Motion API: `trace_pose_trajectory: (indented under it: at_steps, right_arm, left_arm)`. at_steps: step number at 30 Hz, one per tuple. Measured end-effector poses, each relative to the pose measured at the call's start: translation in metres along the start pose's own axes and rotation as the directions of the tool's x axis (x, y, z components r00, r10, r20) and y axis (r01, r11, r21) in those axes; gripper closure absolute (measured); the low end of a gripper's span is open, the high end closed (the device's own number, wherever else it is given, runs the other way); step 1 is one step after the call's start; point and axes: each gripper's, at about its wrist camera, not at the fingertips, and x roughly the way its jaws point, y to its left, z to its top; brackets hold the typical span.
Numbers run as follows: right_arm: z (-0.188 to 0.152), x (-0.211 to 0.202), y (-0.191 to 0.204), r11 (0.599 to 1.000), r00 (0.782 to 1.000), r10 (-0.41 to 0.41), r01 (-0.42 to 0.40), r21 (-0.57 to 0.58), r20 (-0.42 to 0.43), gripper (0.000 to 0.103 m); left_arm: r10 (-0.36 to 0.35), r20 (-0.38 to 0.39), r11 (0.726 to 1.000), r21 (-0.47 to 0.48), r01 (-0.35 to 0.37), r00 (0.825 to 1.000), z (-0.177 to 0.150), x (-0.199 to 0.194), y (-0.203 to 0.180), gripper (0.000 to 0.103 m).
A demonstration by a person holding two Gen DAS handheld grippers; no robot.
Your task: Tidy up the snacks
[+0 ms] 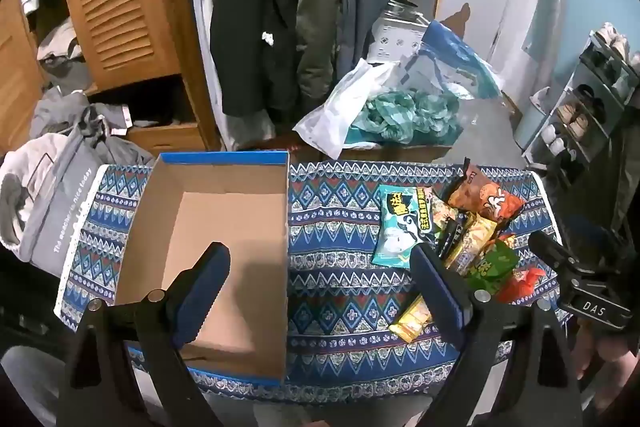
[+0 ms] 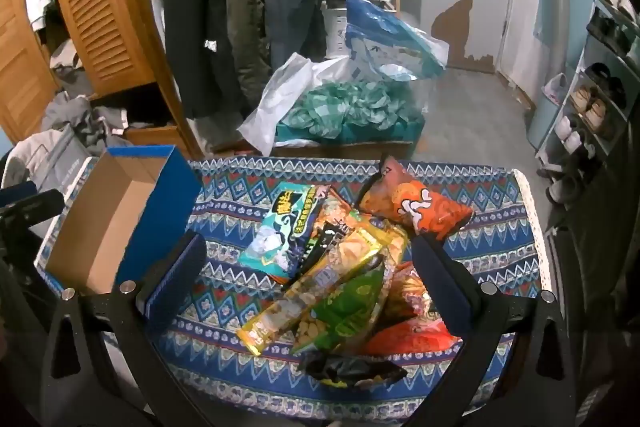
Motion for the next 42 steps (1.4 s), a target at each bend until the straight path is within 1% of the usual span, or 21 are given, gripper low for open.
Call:
trace_pose_trajectory:
  at_steps: [2,4,9,10,13,15,16,17,21,42]
  right_arm:
    - [0.000,0.000,0.000,1.000,1.000,-0.002,0.002,-0.001,-0.004,0.002]
    - [0.000,0.000,-0.001,1.000,1.000,0.000,0.000,0.002,-0.004,0.002]
    - [0.000,-0.002,-0.003,1.000,1.000,-0.001,0.001,0.011,0.005,0.002]
    - [-0.006,-0.002,-0.006,1.000,1.000,-0.005,0.005,0.007,0.003,0.002]
    - [-0.009,0.000,-0.009,1.000,1.000,-0.009,0.009,0.016,-0.001,0.002]
    - [-0.009,0.000,-0.011,1.000,1.000,-0.010,0.010,0.024,-0.002,0.002]
    - [-0.001,-0.002,-0.014,1.000,1.000,-0.008,0.008,0.028,-0.006,0.002]
    - [-0.002,-0.002,-0.016,0.999,1.000,-0.006,0.006,0.033,-0.007,0.002]
    - [-0.001,-0.001,-0.012,0.999,1.000,-0.005,0.006,0.035,-0.014,0.002]
    - [-0.002,0.001,-0.008,1.000,1.000,0.003,-0.002,0.030,-0.027,0.002]
  left_arm:
    - [0.002,-0.003,1.000,-0.001,-0.002,1.000,0.001,0.001,0.001,0.010]
    - [0.013,0.013,1.000,0.010,-0.013,1.000,0.000,0.000,-0.001,0.010]
    - [-0.006,0.010,1.000,0.017,0.006,1.000,0.001,-0.002,-0.005,0.010]
    - [-0.009,0.014,1.000,0.023,0.009,1.000,0.001,-0.003,-0.007,0.010]
    - [-0.011,0.033,1.000,0.027,0.010,0.999,-0.002,-0.003,-0.005,0.010]
    - [-0.020,0.038,1.000,0.022,0.019,0.999,-0.002,-0.004,-0.004,0.010]
    - [-0.026,0.039,1.000,0.017,0.026,0.999,-0.002,-0.004,-0.003,0.010]
    - [-0.033,0.039,0.999,0.013,0.032,0.999,0.000,-0.005,-0.001,0.010]
    - [-0.048,0.049,0.999,0.002,0.048,0.998,0.000,-0.006,0.001,0.010]
    - [-0.055,0.050,0.998,-0.012,0.056,0.997,-0.001,-0.006,0.002,0.010]
